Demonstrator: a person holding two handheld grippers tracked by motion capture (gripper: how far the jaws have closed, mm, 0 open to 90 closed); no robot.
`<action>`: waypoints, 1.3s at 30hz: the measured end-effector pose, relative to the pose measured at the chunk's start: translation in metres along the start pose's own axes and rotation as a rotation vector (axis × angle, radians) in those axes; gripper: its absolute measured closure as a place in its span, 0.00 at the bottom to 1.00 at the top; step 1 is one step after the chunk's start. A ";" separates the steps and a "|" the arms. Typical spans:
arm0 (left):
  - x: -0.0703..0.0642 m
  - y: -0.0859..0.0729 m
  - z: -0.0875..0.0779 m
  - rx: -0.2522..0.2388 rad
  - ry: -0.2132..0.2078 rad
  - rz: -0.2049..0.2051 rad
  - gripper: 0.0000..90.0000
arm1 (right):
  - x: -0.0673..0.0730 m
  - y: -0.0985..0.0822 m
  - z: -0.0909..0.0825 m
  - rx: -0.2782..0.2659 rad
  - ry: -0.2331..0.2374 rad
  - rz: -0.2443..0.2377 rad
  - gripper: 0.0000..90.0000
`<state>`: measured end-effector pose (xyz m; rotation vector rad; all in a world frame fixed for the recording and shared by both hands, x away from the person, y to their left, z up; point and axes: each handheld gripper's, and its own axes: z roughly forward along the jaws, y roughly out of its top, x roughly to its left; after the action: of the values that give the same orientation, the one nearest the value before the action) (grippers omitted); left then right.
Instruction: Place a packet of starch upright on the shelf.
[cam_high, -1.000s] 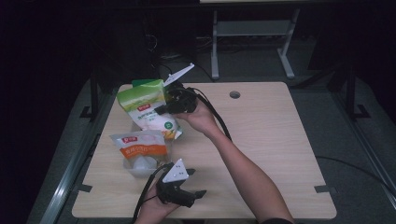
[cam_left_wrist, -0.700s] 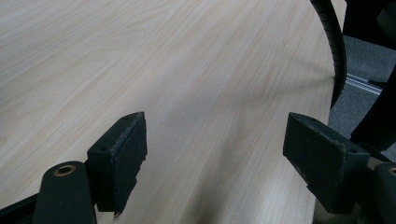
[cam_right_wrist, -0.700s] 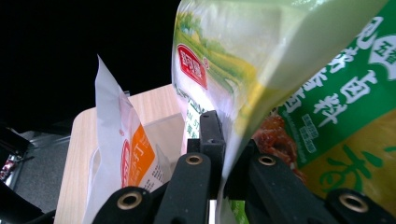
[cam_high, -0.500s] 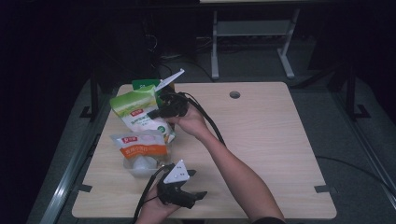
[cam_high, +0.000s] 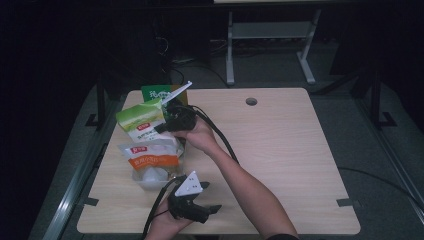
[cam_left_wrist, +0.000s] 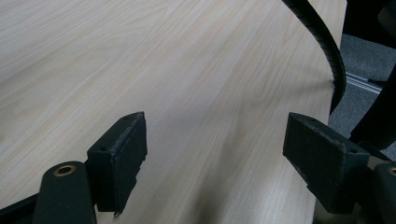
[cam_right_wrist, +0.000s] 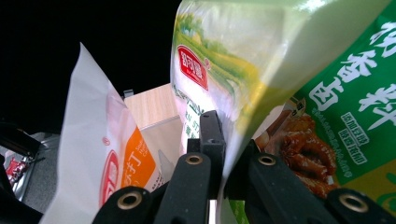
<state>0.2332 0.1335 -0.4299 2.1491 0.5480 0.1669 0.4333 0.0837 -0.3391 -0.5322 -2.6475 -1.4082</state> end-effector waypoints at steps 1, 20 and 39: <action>0.000 0.000 0.000 0.000 0.000 -0.001 0.24 | -0.001 -0.001 0.001 -0.004 -0.001 0.001 0.99; 0.000 0.000 0.001 0.004 -0.001 0.010 0.24 | -0.005 -0.026 0.015 -0.022 0.012 0.035 0.97; -0.001 0.000 0.004 0.014 -0.009 0.012 0.24 | -0.008 -0.045 0.009 0.040 0.014 0.021 0.97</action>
<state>0.2335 0.1303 -0.4317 2.1659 0.5326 0.1597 0.4261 0.0658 -0.3815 -0.5419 -2.6448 -1.3456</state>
